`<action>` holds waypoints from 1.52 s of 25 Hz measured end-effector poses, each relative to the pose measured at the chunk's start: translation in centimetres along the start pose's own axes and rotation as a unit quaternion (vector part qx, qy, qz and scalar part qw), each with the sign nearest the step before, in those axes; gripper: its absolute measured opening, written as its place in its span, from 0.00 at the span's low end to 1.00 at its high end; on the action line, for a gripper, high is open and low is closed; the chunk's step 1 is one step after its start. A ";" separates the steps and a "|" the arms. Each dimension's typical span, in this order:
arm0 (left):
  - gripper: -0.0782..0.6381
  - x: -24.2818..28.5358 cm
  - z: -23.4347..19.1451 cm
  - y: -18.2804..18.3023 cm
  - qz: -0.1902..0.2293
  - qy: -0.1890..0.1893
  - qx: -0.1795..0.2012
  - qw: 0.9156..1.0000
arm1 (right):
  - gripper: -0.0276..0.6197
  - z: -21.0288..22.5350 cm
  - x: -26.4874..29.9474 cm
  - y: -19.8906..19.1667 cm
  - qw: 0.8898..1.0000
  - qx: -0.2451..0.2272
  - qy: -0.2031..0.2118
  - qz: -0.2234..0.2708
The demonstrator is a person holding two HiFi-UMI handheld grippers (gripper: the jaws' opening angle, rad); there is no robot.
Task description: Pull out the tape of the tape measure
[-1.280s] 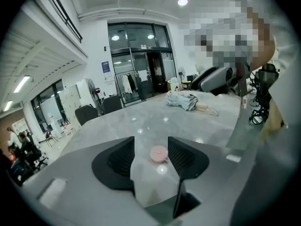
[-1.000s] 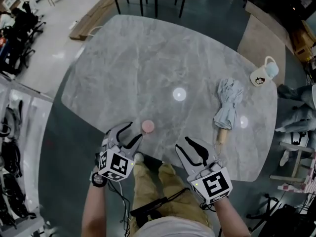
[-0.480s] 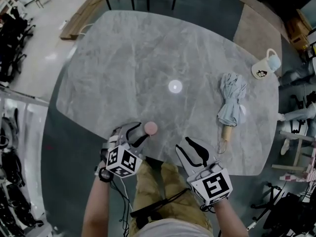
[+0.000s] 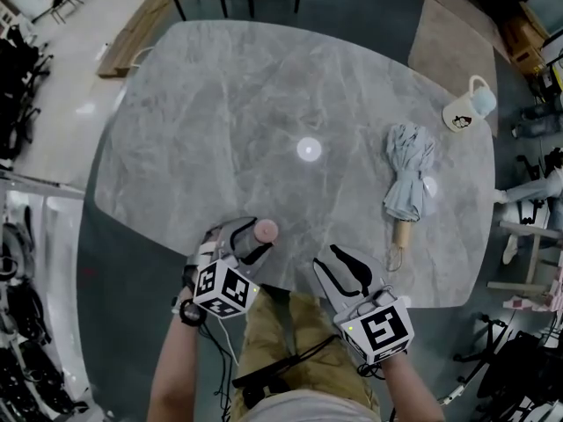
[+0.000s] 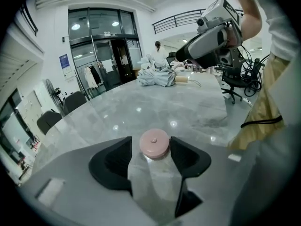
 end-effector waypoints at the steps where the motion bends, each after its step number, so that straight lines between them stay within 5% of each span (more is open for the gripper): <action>1: 0.48 0.2 0.0 0.3 0.001 -0.005 0.004 1.000 | 0.25 0.0 0.0 -0.1 1.000 0.002 0.000 -0.001; 6: 0.48 1.3 0.1 0.9 -0.006 -0.032 0.013 0.999 | 0.25 0.3 0.2 -0.4 1.000 0.011 -0.001 -0.005; 18: 0.43 1.3 -0.1 0.6 0.017 -0.078 -0.038 0.996 | 0.25 0.5 1.1 -1.1 1.000 0.020 0.001 -0.015; 26: 0.43 -0.3 -0.9 2.7 0.076 -0.073 -0.069 0.992 | 0.23 0.1 1.5 -0.7 1.000 0.003 0.004 -0.008; 38: 0.43 -6.1 0.1 7.4 0.096 -0.056 -0.050 0.993 | 0.19 -3.3 0.2 3.1 0.994 -0.075 0.058 0.053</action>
Point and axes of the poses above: the fingertips, and each gripper's own axes: x forward along the fingers, z to its right, y out of its top, the point moved 3 cm from there along -x, backward along the fingers, and after that the axes turned 14 degrees about -y, right-handed, at the moved point
